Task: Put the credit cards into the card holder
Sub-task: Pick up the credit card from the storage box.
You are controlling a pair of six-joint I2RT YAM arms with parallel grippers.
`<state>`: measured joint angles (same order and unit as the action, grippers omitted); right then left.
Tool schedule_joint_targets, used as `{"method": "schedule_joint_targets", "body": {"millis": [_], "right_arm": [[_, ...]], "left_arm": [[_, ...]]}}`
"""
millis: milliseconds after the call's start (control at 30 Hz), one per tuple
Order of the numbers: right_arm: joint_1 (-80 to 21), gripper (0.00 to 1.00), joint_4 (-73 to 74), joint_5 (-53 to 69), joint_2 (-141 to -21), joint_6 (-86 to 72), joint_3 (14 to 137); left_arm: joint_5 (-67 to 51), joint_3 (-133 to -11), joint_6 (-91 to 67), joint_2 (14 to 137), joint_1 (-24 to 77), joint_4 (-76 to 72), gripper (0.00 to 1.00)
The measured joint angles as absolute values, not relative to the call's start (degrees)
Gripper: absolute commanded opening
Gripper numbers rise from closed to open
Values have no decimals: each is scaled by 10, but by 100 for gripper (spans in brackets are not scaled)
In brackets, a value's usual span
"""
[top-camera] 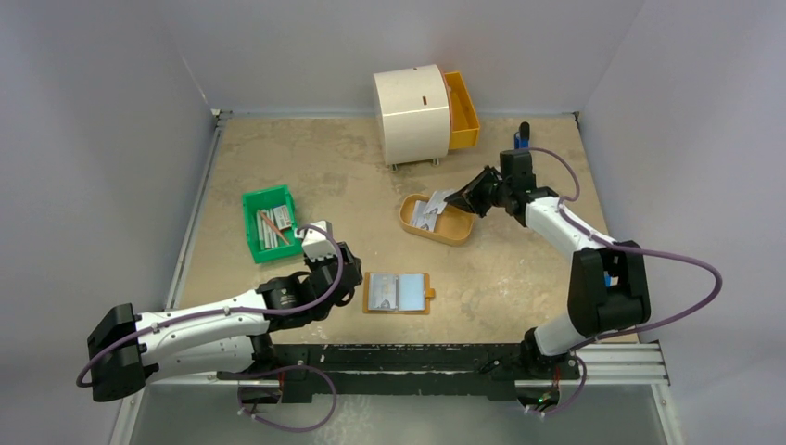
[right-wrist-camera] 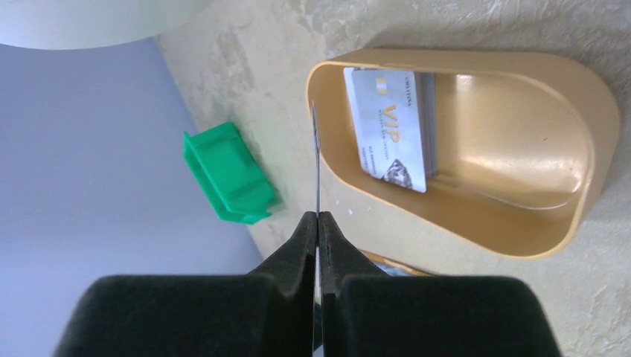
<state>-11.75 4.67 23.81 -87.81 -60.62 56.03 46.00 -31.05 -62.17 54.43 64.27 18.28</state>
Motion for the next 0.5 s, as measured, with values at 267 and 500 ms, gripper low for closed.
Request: {"method": "schedule_joint_targets", "body": {"millis": [267,500], "right_arm": [[-115,0,60,286,-872,-646,562],[-117,0,93,294,-821,-599,562]], "left_arm": [[457,-310,-625,544,643,185,44],[449,-314,-617,538,643,186,44]]}}
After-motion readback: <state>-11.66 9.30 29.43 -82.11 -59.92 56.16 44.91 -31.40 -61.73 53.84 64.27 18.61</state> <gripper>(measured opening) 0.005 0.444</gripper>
